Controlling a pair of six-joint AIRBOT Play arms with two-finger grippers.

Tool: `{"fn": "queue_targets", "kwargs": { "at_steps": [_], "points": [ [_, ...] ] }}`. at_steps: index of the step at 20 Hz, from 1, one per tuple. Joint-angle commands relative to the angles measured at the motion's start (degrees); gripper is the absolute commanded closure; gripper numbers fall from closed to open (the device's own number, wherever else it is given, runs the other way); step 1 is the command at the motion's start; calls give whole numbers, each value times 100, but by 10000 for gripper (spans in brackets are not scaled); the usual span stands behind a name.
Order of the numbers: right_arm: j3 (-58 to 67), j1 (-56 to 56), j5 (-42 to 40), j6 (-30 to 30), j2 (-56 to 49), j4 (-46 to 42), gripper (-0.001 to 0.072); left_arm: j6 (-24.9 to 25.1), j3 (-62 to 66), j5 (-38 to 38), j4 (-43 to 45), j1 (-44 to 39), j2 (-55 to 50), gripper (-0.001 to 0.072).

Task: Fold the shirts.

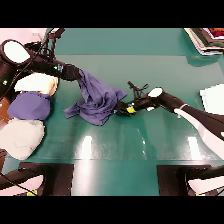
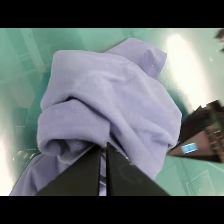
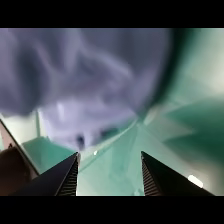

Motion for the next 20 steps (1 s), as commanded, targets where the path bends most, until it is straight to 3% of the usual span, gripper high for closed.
{"fn": "queue_targets", "kwargs": {
  "at_steps": [1, 3, 4, 6, 7, 12, 15, 20],
  "points": [
    [498, 415, -452, 391, -444, 63, 272, 0, 7, -33, 2, 0, 4, 682],
    [577, 485, -459, 553, -588, 68, 280, 0, 7, -46, 2, 0, 7, 682],
    [575, 518, -435, 555, -616, 68, 354, 0, 7, -42, 2, 0, 7, 682],
    [573, 522, -444, 549, -605, 55, 635, 0, 7, -46, 2, 0, 7, 682],
    [573, 509, -448, 544, -557, 35, 693, 0, 11, -46, 4, 0, 13, 683],
    [573, -227, -136, 933, 616, -1480, 695, -17, 863, -133, 1248, 0, 535, 683],
    [573, -1106, 234, 1292, 1768, -2374, 695, 2, 1648, -170, 1453, 0, 999, 682],
    [946, -2378, 614, 1196, 3353, -2516, 695, 0, 2406, -221, 1244, 0, 1685, 682]
  ]
}}
